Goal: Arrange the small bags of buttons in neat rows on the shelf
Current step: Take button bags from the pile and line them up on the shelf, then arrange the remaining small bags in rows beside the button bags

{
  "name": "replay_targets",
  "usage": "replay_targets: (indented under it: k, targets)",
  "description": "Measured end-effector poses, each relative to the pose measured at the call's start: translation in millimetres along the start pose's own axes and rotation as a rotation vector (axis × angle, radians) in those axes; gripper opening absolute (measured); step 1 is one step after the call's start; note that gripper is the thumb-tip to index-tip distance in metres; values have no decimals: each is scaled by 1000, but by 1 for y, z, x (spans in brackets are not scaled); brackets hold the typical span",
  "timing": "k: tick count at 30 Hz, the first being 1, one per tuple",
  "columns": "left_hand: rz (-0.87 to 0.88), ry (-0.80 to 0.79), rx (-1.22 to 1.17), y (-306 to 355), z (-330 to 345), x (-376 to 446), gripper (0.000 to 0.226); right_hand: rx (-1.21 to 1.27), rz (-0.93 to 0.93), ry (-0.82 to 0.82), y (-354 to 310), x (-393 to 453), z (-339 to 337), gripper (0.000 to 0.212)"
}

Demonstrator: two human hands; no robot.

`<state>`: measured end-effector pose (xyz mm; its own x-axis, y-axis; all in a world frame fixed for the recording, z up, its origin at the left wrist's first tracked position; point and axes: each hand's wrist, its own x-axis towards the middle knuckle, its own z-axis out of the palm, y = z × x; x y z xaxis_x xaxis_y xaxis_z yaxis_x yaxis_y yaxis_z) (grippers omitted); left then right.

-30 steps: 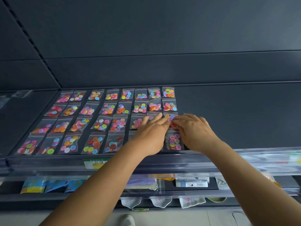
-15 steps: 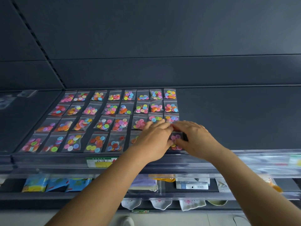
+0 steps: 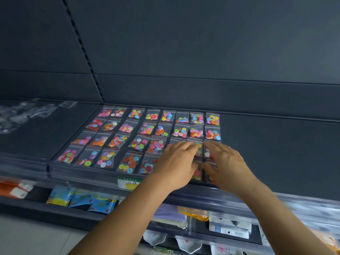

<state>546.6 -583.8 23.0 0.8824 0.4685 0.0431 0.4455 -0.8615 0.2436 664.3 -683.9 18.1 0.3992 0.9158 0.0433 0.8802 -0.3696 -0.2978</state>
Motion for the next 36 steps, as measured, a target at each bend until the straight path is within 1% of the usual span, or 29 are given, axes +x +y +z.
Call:
replay_targets:
  k: [3, 7, 14, 21, 26, 31, 36]
  targets:
    - [-78, 59, 0, -22, -14, -14, 58, -5, -56, -8, -23, 12, 1, 65]
    - [-176, 128, 10, -64, -31, -38, 58, 19, -142, -44, -65, 32, 7, 66]
    - [-341, 218, -3, -164, -59, -93, 55, 61, -264, -74, -172, 73, 34, 66]
    - [-407, 231, 20, -290, -90, -160, 55, 74, -350, -108, -306, 116, 80, 66]
    - [-454, 238, 26, -373, -109, -201, 54, 91, -361, -136, -390, 145, 109, 65]
    - [-493, 246, -14, -434, -123, -218, 54, 106, -370, -146, -447, 179, 127, 63]
    - [-538, 283, -56, -490, -126, -214, 54, 103, -380, -145, -487, 220, 143, 61]
